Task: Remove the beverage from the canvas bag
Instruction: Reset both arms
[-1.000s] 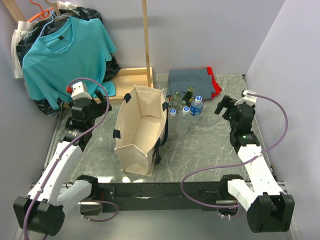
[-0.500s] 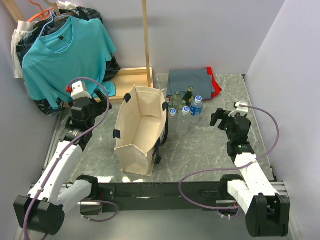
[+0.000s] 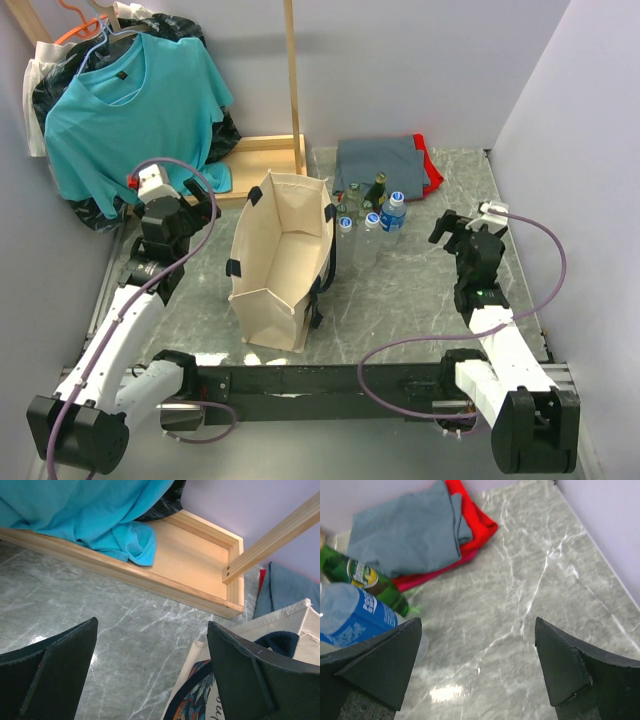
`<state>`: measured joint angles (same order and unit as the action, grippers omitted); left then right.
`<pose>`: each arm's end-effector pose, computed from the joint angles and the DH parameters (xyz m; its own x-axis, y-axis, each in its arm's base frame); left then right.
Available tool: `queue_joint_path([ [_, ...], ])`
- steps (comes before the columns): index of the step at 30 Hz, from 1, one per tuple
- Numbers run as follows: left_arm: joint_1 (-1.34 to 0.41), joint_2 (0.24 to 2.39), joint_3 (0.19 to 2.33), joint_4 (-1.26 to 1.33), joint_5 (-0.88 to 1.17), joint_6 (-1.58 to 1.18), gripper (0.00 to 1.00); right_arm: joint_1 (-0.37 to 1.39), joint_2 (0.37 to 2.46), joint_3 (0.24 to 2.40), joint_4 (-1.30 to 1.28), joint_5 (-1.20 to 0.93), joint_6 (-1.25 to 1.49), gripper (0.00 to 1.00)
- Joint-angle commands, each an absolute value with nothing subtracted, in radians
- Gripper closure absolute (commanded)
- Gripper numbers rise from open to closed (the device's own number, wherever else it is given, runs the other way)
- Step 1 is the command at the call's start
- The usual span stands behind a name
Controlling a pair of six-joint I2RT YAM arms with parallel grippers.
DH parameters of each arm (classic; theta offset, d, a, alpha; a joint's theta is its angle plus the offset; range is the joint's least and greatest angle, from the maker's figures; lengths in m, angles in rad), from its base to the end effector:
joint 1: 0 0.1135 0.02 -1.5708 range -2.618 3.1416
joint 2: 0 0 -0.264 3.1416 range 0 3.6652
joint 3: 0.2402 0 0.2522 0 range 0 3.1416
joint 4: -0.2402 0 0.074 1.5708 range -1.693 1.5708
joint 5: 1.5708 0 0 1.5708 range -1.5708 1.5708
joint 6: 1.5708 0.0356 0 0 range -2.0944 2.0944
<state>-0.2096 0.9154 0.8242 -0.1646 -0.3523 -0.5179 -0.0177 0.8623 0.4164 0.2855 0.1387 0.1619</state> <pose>0.2103 -0.0322 0.3331 -0.1501 -0.4431 -0.8838 -0.2365 0.8841 -0.4031 0.2028 -0.0085 0.2450 -0.1328 0.1620 -0.9778 0.1777 0.9744 0.1373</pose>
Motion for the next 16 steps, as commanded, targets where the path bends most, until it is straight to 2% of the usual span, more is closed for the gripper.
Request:
queue_joint_path([
  [1, -0.206, 0.925, 0.844, -0.149, -0.406, -0.534, 0.04, -0.021, 0.888, 0.425, 0.361, 0.214, 0.153, 0.00],
  [10, -0.206, 0.936, 0.831, -0.104, -0.377, -0.509, 0.04, -0.021, 0.923, 0.477, 0.292, 0.285, 0.175, 0.00],
  [16, -0.206, 0.945, 0.830, -0.101, -0.399, -0.488, 0.04, -0.023, 0.920, 0.549, 0.209, 0.210, 0.100, 0.00],
])
